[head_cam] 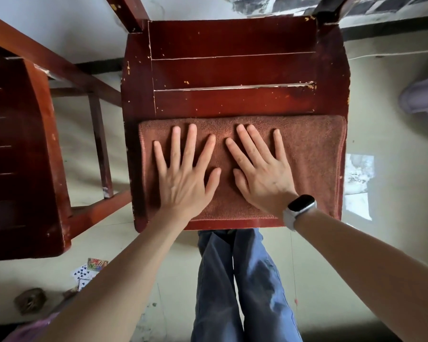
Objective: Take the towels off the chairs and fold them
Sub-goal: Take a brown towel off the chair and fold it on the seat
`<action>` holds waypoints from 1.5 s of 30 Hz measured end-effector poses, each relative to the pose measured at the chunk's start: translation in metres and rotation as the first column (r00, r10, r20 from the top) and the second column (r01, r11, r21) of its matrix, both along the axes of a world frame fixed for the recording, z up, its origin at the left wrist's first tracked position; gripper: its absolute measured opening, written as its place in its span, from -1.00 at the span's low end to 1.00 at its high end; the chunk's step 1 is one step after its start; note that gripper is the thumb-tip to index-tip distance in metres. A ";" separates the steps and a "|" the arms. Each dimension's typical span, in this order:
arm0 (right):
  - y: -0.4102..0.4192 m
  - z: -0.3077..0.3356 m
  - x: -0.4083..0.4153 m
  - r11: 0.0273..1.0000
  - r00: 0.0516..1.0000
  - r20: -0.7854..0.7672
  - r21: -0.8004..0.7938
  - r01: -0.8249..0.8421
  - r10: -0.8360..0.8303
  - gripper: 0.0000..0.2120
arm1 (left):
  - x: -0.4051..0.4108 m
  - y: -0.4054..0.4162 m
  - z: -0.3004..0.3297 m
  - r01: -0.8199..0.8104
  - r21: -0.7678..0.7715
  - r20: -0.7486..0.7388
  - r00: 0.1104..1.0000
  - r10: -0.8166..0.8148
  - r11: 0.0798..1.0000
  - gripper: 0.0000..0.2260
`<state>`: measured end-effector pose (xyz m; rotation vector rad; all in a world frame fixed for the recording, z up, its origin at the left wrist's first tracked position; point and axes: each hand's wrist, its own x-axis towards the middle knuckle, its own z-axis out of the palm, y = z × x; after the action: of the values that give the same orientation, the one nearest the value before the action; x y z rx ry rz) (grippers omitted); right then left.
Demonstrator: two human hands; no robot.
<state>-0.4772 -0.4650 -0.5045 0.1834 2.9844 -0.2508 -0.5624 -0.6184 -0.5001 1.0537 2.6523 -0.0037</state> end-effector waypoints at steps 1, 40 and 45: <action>0.003 -0.002 0.000 1.000 1.000 0.004 0.011 0.003 -0.004 -0.49 | -0.002 -0.001 -0.003 -0.007 -0.005 -0.004 1.000 0.007 1.000 -0.46; 0.087 0.016 0.142 0.948 0.912 0.258 0.089 0.307 -0.319 -0.51 | 0.046 0.007 0.010 -0.075 -0.203 0.123 0.987 0.101 0.976 -0.31; 0.089 0.037 0.130 0.823 0.803 0.242 -0.026 0.567 -0.545 -0.53 | 0.047 0.007 0.011 -0.080 -0.208 0.146 0.983 0.111 0.975 -0.31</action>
<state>-0.3474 -0.3759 -0.4674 1.0151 2.6069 -0.4029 -0.5153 -0.6110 -0.4887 0.8252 2.4958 -0.1595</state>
